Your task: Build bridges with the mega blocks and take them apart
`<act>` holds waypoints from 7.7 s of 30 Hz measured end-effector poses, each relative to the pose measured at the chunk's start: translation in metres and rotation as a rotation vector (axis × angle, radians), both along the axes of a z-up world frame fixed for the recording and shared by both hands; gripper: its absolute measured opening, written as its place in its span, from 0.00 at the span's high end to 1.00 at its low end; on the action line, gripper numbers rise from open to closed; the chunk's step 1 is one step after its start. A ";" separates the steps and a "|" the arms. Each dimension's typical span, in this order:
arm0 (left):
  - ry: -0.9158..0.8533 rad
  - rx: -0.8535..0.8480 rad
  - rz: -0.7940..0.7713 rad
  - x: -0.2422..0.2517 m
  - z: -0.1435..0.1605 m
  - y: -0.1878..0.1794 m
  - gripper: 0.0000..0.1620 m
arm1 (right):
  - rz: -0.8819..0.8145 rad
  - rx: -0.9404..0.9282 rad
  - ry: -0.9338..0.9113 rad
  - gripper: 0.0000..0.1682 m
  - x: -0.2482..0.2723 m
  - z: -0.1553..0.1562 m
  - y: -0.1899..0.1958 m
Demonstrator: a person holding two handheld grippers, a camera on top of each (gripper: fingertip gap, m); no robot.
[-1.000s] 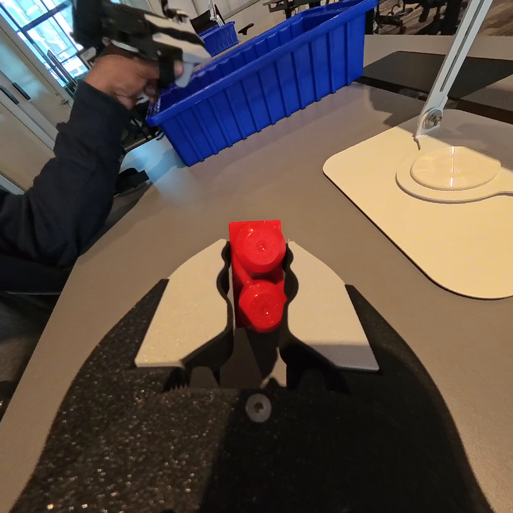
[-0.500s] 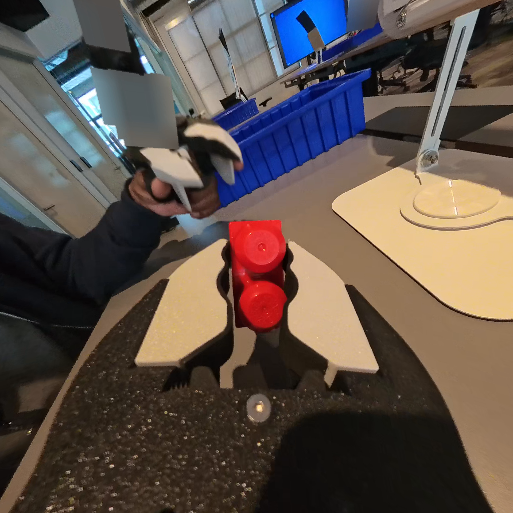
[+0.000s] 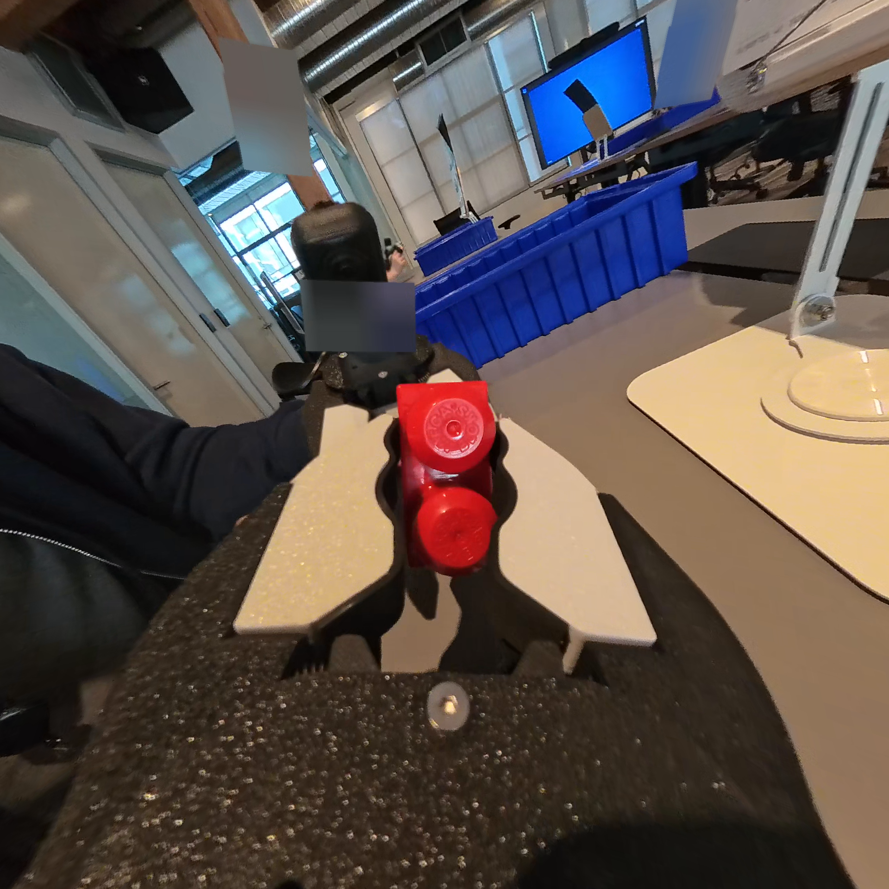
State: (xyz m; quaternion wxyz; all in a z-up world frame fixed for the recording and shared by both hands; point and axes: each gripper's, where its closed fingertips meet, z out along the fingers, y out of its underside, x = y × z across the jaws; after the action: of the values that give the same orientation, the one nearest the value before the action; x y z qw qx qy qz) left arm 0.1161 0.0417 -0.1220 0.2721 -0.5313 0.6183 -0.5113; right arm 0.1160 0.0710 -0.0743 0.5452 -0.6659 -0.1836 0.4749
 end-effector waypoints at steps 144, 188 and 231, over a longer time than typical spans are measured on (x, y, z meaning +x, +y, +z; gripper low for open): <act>-0.467 -0.910 0.151 0.036 0.063 0.063 0.71 | 0.083 0.292 -0.598 0.79 -0.312 0.080 0.141; -0.545 -0.877 0.134 0.024 0.072 0.081 0.73 | -0.099 0.291 -0.718 0.68 -0.291 0.087 0.165; -0.324 0.390 0.471 -0.003 0.038 0.087 1.00 | -0.761 0.167 -0.460 1.00 0.078 -0.011 0.033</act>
State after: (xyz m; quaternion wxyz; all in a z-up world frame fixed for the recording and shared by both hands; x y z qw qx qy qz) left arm 0.1129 0.1286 -0.0842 0.5739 -0.5093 0.5135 -0.3843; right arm 0.1943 0.1036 -0.0856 0.6780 -0.7279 -0.0798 0.0641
